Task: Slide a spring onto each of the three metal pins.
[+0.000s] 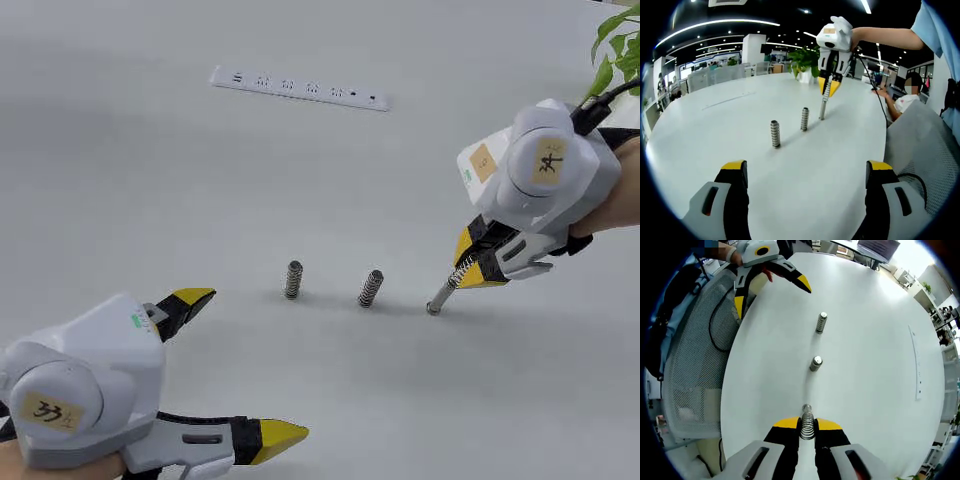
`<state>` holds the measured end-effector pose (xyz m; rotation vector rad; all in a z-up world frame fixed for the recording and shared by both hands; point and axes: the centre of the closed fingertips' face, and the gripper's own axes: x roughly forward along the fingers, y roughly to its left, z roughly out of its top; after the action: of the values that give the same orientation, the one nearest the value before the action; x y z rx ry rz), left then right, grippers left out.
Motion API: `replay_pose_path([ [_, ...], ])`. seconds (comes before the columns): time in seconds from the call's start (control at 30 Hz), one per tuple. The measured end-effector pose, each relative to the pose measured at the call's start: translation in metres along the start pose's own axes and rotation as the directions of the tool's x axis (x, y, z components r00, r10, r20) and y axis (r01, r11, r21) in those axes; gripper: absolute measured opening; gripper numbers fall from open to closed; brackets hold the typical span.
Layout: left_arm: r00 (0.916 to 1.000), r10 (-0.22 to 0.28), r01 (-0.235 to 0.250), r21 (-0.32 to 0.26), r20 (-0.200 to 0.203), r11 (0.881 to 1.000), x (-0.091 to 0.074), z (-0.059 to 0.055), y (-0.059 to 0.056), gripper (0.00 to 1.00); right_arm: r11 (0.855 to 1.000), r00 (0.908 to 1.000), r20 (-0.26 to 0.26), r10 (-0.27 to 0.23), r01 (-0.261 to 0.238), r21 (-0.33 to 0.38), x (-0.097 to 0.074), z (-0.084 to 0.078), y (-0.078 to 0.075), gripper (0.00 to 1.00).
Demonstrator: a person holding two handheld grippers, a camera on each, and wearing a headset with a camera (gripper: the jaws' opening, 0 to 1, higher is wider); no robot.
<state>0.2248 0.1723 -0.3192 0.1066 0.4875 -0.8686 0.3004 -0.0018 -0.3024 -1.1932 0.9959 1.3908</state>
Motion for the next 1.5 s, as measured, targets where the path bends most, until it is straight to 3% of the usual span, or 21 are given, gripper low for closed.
replay_pose_path([
  [0.53,0.9999,0.002,-0.002,-0.020,-0.011,1.000,0.001,-0.006,0.000,0.96,1.000,0.9998,-0.008,0.019,-0.019,-0.002,0.008,-0.001,0.002,0.08],
  [0.77,0.9999,0.007,-0.007,-0.031,-0.013,0.999,0.000,-0.008,0.002,0.95,0.999,0.9993,-0.015,0.036,-0.036,-0.002,0.020,-0.001,0.005,0.08],
  [0.9,0.9998,0.010,-0.010,-0.038,-0.017,0.999,-0.001,-0.009,0.004,0.94,0.999,0.9986,-0.017,0.049,-0.049,-0.001,0.035,-0.006,0.001,0.08],
  [1.5,0.9995,0.006,-0.008,-0.048,-0.031,0.999,0.000,-0.012,0.008,0.93,0.997,0.9961,-0.042,0.077,-0.078,-0.010,0.051,-0.005,0.003,0.08],
])
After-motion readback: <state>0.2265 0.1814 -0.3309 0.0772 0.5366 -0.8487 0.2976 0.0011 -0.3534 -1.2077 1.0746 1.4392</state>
